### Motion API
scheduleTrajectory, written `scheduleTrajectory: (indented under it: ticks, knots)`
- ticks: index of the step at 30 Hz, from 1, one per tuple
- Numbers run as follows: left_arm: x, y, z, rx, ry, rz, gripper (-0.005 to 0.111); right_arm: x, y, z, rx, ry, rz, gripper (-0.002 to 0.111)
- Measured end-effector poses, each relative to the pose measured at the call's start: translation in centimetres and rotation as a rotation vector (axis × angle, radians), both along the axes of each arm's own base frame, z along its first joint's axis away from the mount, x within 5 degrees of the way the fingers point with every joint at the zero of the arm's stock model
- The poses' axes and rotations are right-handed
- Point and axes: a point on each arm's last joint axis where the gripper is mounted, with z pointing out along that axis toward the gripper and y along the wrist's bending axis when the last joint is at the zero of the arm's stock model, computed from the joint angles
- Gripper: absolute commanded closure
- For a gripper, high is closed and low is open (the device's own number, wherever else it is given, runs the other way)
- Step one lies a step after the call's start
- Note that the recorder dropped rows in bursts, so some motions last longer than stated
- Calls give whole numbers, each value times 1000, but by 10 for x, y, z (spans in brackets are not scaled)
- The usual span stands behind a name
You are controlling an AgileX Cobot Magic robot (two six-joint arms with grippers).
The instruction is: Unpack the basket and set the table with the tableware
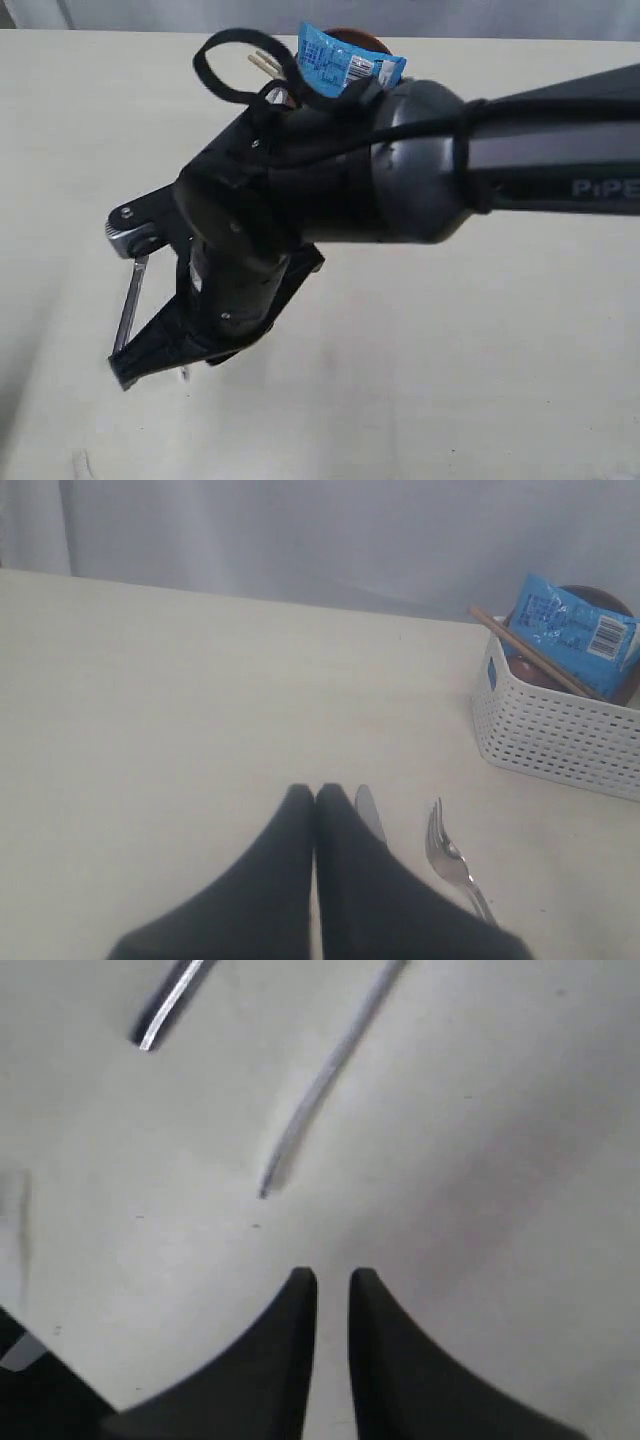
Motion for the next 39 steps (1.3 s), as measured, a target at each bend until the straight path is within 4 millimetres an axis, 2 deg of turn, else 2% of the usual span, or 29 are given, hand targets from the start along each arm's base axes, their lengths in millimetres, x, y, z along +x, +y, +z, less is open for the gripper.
scheduleTrajectory:
  ticks: [3,12,27,32,35,39]
  knots:
    - [0,0,0,0,0,0,107,-14,13,1,73,1,-15,80]
    - [0,0,0,0,0,0,107,-6,37,-26,34,47,-106,80]
    - [0,0,0,0,0,0,107,-1,40,-52,-26,41,-142,80]
    - [0,0,0,0,0,0,107,-1,42,-54,-18,40,-148,80]
    - [0,0,0,0,0,0,107,0,42,-54,-7,37,-149,84]
    - [0,0,0,0,0,0,107,0,43,-54,-3,36,-152,97]
